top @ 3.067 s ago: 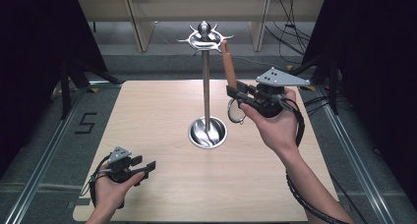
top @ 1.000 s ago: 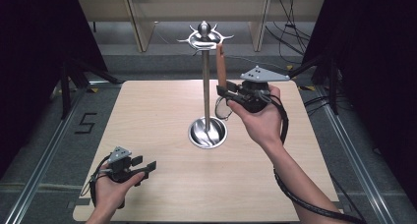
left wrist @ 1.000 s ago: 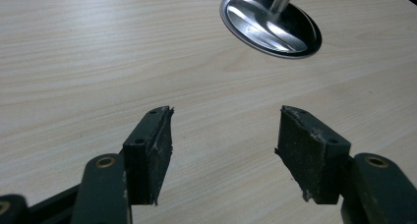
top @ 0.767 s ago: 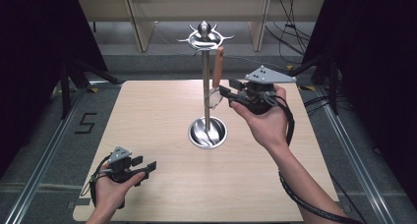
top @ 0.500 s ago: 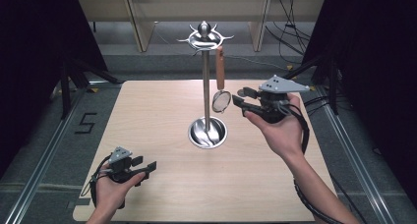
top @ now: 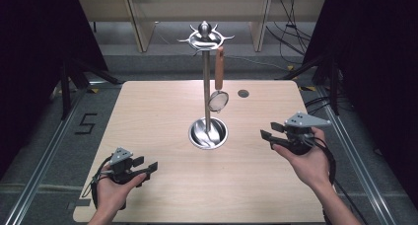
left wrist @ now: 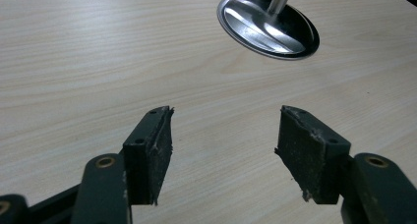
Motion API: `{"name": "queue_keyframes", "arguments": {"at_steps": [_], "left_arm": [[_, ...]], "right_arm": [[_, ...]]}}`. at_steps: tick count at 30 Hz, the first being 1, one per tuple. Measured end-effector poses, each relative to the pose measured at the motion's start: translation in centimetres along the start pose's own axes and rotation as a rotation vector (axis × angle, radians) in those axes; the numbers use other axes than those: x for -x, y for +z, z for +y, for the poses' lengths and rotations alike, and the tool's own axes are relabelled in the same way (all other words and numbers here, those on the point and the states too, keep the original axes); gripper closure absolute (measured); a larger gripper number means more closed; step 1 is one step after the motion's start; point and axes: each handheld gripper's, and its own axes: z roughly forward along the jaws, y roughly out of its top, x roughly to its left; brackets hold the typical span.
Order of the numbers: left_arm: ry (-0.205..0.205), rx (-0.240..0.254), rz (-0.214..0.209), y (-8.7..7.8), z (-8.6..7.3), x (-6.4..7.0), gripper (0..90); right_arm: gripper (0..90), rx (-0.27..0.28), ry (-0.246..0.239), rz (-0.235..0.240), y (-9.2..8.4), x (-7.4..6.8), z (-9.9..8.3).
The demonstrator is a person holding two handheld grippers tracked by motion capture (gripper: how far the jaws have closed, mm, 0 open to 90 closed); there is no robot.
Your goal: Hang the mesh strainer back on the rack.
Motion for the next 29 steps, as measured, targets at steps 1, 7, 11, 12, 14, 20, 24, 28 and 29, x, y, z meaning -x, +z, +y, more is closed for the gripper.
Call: {"name": "queue_keyframes", "arguments": {"at_steps": [1,7,11,12,14,20,24,28,29], "left_arm": [[0.003,0.002,-0.001,0.0,0.0,0.0,37.2],[0.007,-0.005,-0.003,0.1,0.0,0.2,37.2],[0.011,-0.005,-0.015,0.2,-0.1,0.3,36.8],[0.017,-0.018,-0.012,0.1,-0.1,0.3,36.7],[0.018,-0.012,-0.019,0.3,-0.1,0.4,36.6],[0.016,-0.02,-0.022,0.3,-0.1,0.5,36.3],[0.022,-0.021,-0.026,0.3,-0.1,0.5,36.3],[0.026,-0.016,-0.04,0.3,0.1,0.5,36.3],[0.026,-0.016,-0.04,0.3,0.1,0.5,36.2]], "right_arm": [[52.5,-0.012,0.007,-0.009,-0.1,0.3,-0.7],[52.3,-0.096,0.075,-0.051,0.1,2.2,-4.6],[52.2,-0.124,0.093,-0.063,0.4,3.4,-6.8],[52.1,-0.142,0.095,-0.068,0.4,3.7,-7.3],[52.0,-0.15,0.076,-0.075,0.4,4.3,-8.0],[52.1,-0.186,0.15,-0.078,0.4,4.8,-9.1],[51.9,-0.167,0.127,-0.076,0.7,5.0,-9.4],[51.4,-0.18,0.135,-0.072,0.9,4.9,-9.7],[51.1,-0.178,0.146,-0.068,0.9,4.9,-9.7]]}}
